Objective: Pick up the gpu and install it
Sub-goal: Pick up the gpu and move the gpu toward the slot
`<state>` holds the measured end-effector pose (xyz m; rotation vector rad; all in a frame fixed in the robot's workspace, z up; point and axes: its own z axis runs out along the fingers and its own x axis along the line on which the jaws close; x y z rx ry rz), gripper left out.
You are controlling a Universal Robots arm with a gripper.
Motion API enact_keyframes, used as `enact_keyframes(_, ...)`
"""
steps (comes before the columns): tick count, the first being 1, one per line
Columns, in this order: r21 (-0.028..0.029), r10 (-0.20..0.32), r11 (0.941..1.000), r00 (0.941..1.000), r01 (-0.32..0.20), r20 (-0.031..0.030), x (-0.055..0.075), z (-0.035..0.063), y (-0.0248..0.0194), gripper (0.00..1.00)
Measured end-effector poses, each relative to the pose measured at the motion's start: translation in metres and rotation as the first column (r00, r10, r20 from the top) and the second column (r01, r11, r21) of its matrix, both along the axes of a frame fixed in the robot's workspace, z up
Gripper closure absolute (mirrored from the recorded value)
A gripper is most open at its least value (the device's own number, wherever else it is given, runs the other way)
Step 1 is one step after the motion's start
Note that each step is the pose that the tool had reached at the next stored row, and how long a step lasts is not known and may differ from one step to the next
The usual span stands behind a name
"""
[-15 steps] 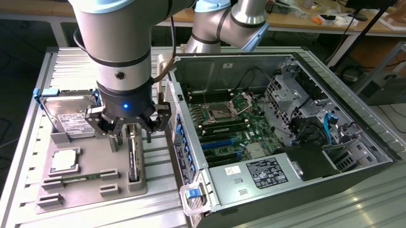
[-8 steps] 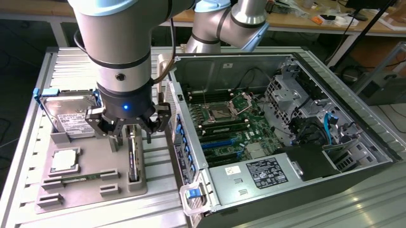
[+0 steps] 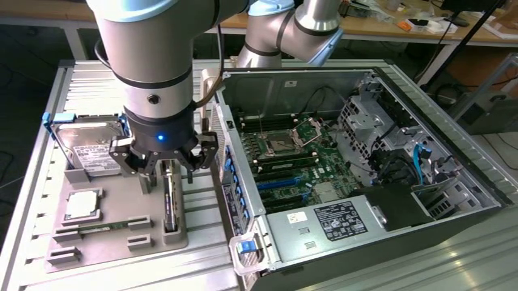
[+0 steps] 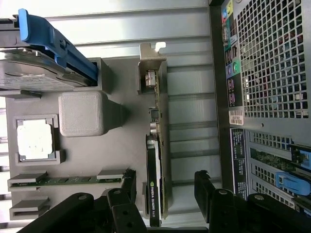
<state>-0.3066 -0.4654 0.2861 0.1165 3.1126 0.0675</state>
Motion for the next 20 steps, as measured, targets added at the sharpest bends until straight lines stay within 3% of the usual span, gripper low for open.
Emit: enact_keyframes(20,0.0,0.0,1.0,1.0,0.0,0.0,-0.0063,-0.0056,0.0,0.4)
